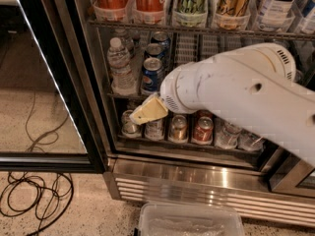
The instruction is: Pick pepsi can from middle shelf of fridge
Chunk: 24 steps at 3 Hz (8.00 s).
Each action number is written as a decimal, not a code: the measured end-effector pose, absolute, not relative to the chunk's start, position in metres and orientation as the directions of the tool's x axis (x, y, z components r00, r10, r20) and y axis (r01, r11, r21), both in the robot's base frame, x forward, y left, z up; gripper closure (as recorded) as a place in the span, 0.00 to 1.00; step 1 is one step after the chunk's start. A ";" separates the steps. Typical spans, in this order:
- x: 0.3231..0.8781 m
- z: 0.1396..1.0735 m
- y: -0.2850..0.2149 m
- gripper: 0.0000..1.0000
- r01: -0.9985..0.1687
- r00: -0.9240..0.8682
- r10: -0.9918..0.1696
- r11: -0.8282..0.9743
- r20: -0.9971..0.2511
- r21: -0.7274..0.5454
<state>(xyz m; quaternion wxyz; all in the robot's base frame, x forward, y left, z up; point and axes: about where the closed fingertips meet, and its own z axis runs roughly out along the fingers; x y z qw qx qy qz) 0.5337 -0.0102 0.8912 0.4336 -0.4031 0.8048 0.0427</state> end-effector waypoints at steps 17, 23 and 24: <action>0.444 0.893 0.045 0.00 -0.347 -0.355 -0.071 0.936 -0.932 0.061; 0.449 0.883 -0.016 0.00 -0.191 -0.422 0.147 0.950 -0.895 0.246; 0.473 0.881 -0.039 0.00 -0.192 -0.430 0.173 0.941 -0.886 0.277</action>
Offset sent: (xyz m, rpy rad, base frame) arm 0.0135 0.0756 -0.0089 0.2036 -0.3380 -0.2555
